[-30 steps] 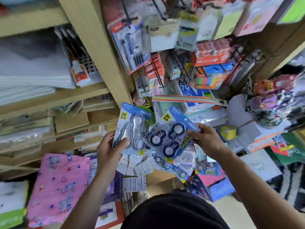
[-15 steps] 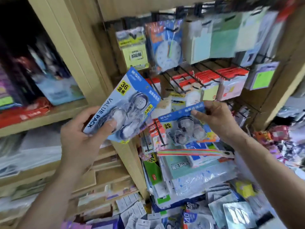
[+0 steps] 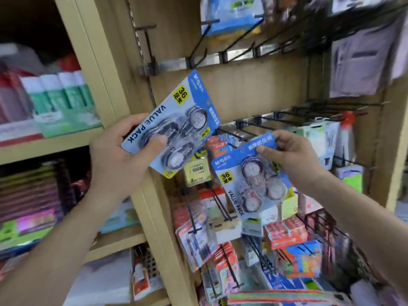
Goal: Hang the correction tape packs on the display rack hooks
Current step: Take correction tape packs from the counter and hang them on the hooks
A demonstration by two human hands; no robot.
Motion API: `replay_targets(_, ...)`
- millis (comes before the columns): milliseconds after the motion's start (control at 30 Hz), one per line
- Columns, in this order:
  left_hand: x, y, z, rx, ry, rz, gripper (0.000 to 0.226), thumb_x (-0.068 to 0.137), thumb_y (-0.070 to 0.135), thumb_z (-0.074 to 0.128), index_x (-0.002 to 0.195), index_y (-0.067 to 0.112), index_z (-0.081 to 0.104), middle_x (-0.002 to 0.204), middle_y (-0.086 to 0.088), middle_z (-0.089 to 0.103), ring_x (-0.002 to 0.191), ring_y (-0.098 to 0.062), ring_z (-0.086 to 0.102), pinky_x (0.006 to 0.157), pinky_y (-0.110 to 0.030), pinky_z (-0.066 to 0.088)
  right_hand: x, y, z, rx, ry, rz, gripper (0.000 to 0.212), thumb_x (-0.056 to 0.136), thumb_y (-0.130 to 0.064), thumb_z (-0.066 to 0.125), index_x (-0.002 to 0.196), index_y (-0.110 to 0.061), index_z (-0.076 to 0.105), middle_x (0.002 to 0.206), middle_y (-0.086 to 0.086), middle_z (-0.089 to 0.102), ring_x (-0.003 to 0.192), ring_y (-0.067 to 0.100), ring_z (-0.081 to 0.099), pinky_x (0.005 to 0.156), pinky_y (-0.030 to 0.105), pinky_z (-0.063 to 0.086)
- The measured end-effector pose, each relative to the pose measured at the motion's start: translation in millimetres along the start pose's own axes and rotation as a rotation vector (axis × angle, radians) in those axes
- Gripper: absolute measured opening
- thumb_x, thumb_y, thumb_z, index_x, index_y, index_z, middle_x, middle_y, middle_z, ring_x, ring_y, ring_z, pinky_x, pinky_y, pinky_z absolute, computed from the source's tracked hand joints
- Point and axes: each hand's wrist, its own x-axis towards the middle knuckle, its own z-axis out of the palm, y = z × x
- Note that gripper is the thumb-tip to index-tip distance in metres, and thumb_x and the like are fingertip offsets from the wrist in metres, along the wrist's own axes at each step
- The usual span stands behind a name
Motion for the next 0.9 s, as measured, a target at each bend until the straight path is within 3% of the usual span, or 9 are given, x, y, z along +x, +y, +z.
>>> replay_targets(67, 22, 5, -1, 0.023, 0.010, 0.058, 0.035, 0.084, 0.012, 0.078, 0.104, 0.037, 0.065, 0.087, 0.038, 0.069, 0.077, 0.016, 0.062, 0.071, -0.008, 0.049, 16, -16, 5, 0.005, 0.016, -0.034, 0.024, 0.061, -0.031, 0.084, 0.078, -0.019, 0.072, 0.080, 0.016, 0.068, 0.078, 0.029, 0.053, 0.072, 0.042, 0.041)
replay_targets(133, 43, 11, -2, 0.079, 0.045, 0.106, 0.032, 0.084, 0.020, 0.078, 0.101, 0.043, 0.064, 0.087, 0.039, 0.067, 0.078, 0.015, 0.062, 0.072, -0.010, 0.050, 33, -30, 8, -0.018, 0.030, -0.076, 0.016, 0.070, -0.015, 0.082, 0.081, -0.015, 0.070, 0.076, 0.006, 0.072, 0.073, 0.022, 0.062, 0.069, 0.032, 0.050)
replay_targets(233, 70, 12, -4, 0.177, 0.122, 0.180, 0.024, 0.082, 0.032, 0.078, 0.104, 0.034, 0.069, 0.084, 0.035, 0.067, 0.077, 0.010, 0.063, 0.071, -0.013, 0.051, 56, -52, 12, -0.076, 0.035, -0.128, 0.012, 0.083, -0.001, 0.075, 0.084, -0.010, 0.067, 0.075, 0.000, 0.074, 0.068, 0.013, 0.067, 0.065, 0.023, 0.053)
replay_targets(400, 100, 0, -7, 0.313, 0.318, 0.289, 0.030, 0.083, 0.038, 0.074, 0.107, 0.021, 0.071, 0.092, 0.012, 0.069, 0.083, -0.022, 0.070, 0.076, -0.043, 0.057, 92, -87, 26, -0.123, 0.074, -0.231, 0.009, 0.084, 0.000, 0.074, 0.085, -0.006, 0.068, 0.074, 0.001, 0.074, 0.065, 0.011, 0.066, 0.064, 0.026, 0.056)
replay_targets(467, 103, -8, -5, 0.322, 0.438, 0.302, 0.029, 0.084, 0.032, 0.074, 0.107, 0.015, 0.070, 0.096, 0.009, 0.068, 0.087, -0.026, 0.069, 0.079, -0.038, 0.054, 106, -99, 32, -0.164, 0.085, -0.271, 0.010, 0.084, -0.002, 0.075, 0.090, -0.003, 0.067, 0.077, 0.004, 0.073, 0.065, 0.011, 0.065, 0.067, 0.030, 0.057)
replay_targets(567, 100, -19, 2, 0.362, 0.518, 0.332, 0.027, 0.084, 0.023, 0.076, 0.105, 0.007, 0.070, 0.096, -0.005, 0.073, 0.085, -0.027, 0.068, 0.079, -0.030, 0.049, 126, -111, 43, -0.245, 0.090, -0.335, 0.011, 0.084, -0.005, 0.076, 0.085, -0.012, 0.068, 0.078, 0.004, 0.074, 0.068, 0.013, 0.068, 0.070, 0.035, 0.059)
replay_targets(700, 100, -24, 1, 0.391, 0.528, 0.392, 0.026, 0.083, 0.019, 0.076, 0.102, 0.002, 0.071, 0.092, -0.008, 0.073, 0.084, -0.016, 0.063, 0.084, -0.006, 0.040, 154, -114, 58, -0.285, 0.119, -0.383, 0.016, 0.083, -0.011, 0.079, 0.090, -0.003, 0.067, 0.091, 0.027, 0.069, 0.076, 0.026, 0.064, 0.077, 0.047, 0.056)
replay_targets(767, 100, -23, -1, 0.383, 0.518, 0.391, 0.027, 0.083, 0.020, 0.076, 0.103, 0.003, 0.071, 0.092, -0.007, 0.072, 0.084, -0.014, 0.062, 0.085, -0.003, 0.039, 163, -112, 65, -0.253, 0.144, -0.357, 0.015, 0.083, -0.010, 0.078, 0.090, -0.002, 0.066, 0.085, 0.023, 0.068, 0.073, 0.019, 0.058, 0.072, 0.044, 0.054)
replay_targets(900, 100, -23, -1, 0.397, 0.506, 0.414, 0.027, 0.084, 0.020, 0.075, 0.103, 0.001, 0.071, 0.089, -0.007, 0.071, 0.081, -0.011, 0.059, 0.084, 0.000, 0.037, 170, -98, 73, -0.153, 0.153, -0.302, 0.012, 0.085, -0.004, 0.075, 0.084, -0.012, 0.066, 0.077, 0.000, 0.071, 0.066, 0.003, 0.065, 0.065, 0.023, 0.052)
